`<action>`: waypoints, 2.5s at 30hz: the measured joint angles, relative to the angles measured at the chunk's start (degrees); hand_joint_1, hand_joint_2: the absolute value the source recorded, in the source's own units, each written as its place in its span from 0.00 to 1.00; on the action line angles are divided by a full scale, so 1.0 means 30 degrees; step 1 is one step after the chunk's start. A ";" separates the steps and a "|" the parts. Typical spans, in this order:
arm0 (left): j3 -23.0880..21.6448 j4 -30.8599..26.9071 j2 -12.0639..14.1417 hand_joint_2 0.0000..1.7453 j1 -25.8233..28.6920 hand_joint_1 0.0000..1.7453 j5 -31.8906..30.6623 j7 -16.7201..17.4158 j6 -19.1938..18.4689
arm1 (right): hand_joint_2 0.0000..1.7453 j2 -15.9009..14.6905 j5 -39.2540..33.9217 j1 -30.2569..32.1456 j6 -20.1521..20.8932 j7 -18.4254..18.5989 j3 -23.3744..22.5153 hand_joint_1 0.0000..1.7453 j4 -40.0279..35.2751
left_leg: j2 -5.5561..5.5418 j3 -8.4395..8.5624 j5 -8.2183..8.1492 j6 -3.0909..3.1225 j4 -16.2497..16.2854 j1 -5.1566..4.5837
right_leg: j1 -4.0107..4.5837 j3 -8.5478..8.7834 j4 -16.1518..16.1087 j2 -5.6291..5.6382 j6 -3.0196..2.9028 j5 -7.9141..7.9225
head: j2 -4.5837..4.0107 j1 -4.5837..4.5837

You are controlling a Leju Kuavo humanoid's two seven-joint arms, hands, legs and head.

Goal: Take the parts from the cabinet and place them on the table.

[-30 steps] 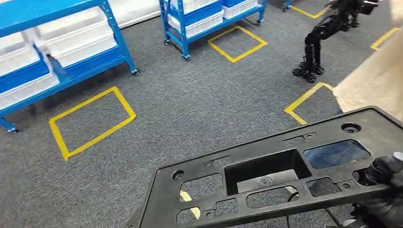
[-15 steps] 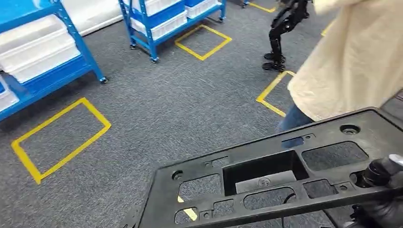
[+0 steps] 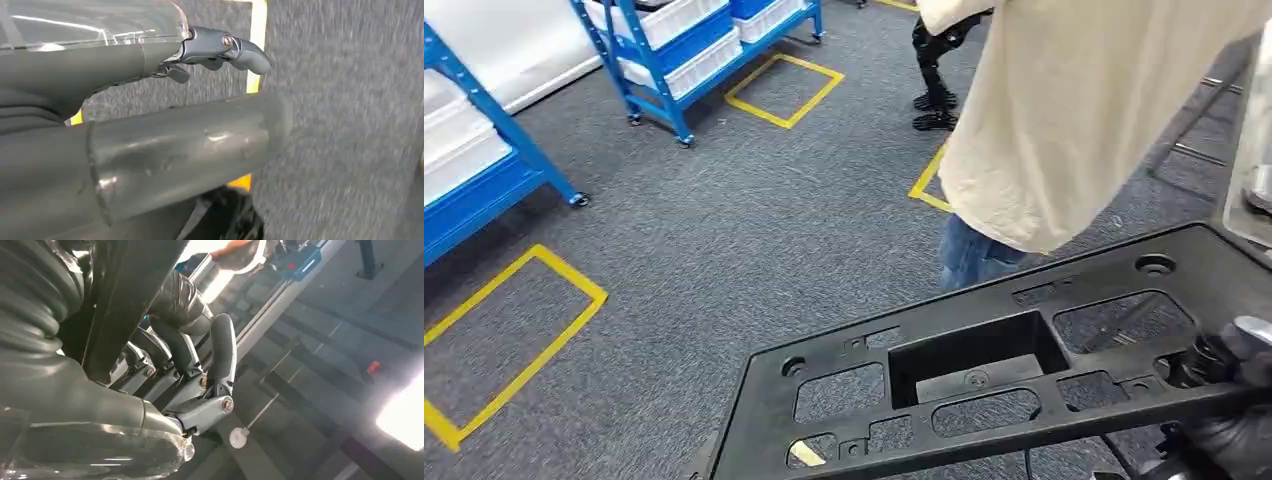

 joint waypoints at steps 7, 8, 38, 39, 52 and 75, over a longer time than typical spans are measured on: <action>0.0000 0.0000 0.0350 0.00 0.0004 0.00 0.0022 0.0248 0.0125 | 1.00 0.0007 0.0022 -0.0609 0.0000 -0.0452 0.0365 1.00 0.0409 | -0.1583 0.2388 0.2342 0.0524 -0.5348 -0.0164 | -0.0260 -0.0296 -0.0090 0.1595 0.0605 0.0378 | 0.0000 -0.0015; 0.0000 -0.0007 0.0336 0.00 -0.0062 0.00 0.0015 0.0176 -0.0021 | 1.00 0.0007 0.0015 -0.0617 0.0000 -0.0452 0.0365 1.00 0.0452 | -0.1339 0.2436 0.2555 0.0664 -0.5637 -0.0139 | -0.0190 -0.0356 -0.0262 0.1857 0.0824 0.0527 | 0.0000 0.0007; 0.1384 -0.0029 -0.0226 0.00 0.0540 0.00 0.1974 -0.0765 0.0227 | 1.00 -0.2470 -0.0772 -0.3529 0.0000 0.1297 0.0015 1.00 0.2492 | -0.1203 0.2099 0.2541 0.0561 -0.5244 -0.0069 | -0.0227 -0.0199 -0.0235 0.1731 0.0684 0.0414 | 0.0000 0.0058; 0.1406 -0.0029 -0.0349 0.00 0.0554 0.00 0.1974 -0.0772 0.0235 | 1.00 -0.2600 -0.0772 -0.3579 0.0000 0.1304 0.0008 1.00 0.2557 | -0.0949 0.2154 0.2748 0.0740 -0.5565 0.0121 | -0.0072 -0.0269 -0.0276 0.1826 0.0833 0.0473 | 0.0000 0.0066; 0.1770 -0.0036 -0.0248 0.00 0.0872 0.00 0.1931 -0.0612 0.0701 | 1.00 -0.2776 -0.1442 -0.4009 -0.0007 0.0247 -0.1122 1.00 0.3279 | 0.1956 0.2064 0.2577 0.0546 -0.5367 -0.0209 | 0.0049 0.0223 -0.0158 -0.2156 0.0719 -0.0125 | 0.0000 0.0095; 0.1894 -0.0095 0.0284 0.00 0.0966 0.00 0.1778 -0.0080 -0.0939 | 1.00 -0.2113 -0.1231 -0.3743 -0.0007 0.0722 -0.2134 1.00 0.4008 | 0.0470 0.2170 0.2866 0.1033 -0.5774 0.0076 | -0.0165 -0.2803 0.5157 -0.0857 0.1165 -0.2287 | 0.0000 0.0189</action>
